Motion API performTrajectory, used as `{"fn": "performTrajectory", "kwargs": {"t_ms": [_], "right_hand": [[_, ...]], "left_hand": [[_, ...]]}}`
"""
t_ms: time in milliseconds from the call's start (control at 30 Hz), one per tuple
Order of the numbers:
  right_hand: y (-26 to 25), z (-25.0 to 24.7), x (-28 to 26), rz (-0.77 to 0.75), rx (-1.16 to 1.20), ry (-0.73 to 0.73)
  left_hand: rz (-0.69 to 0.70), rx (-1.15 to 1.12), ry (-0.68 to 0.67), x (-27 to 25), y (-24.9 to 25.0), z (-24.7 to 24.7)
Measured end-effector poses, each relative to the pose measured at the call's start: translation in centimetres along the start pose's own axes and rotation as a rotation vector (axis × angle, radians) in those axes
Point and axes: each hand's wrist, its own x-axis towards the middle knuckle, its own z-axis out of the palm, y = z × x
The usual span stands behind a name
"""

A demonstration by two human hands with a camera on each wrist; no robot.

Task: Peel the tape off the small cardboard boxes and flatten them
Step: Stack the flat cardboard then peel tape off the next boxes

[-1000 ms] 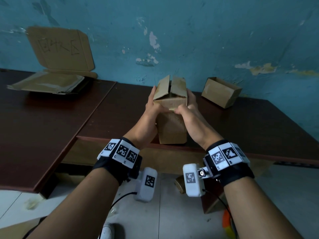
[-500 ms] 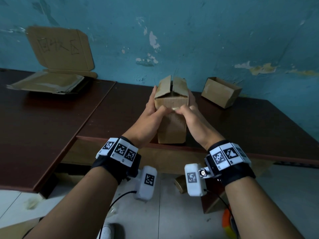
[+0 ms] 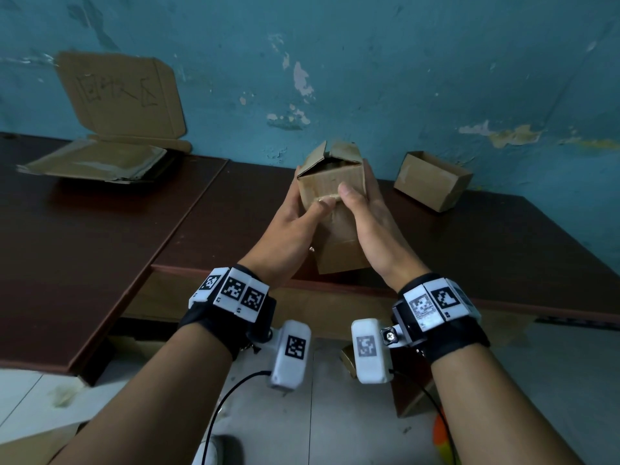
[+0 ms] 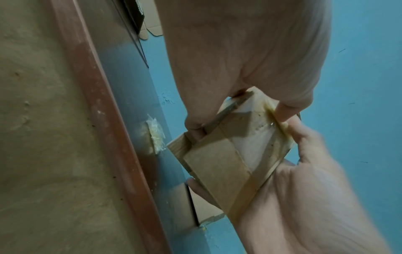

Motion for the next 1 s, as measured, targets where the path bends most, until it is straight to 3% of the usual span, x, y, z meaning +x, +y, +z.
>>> {"fn": "performTrajectory", "kwargs": {"t_ms": [567, 1000], "right_hand": [[1.1, -0.2, 0.0, 0.017, -0.160, -0.063], [-0.9, -0.8, -1.5, 0.062, -0.100, -0.092]], "left_hand": [[-0.071, -0.038, 0.031, -0.3, 0.7, 0.7], [-0.045, 0.019, 0.011, -0.2, 0.4, 0.5]]}}
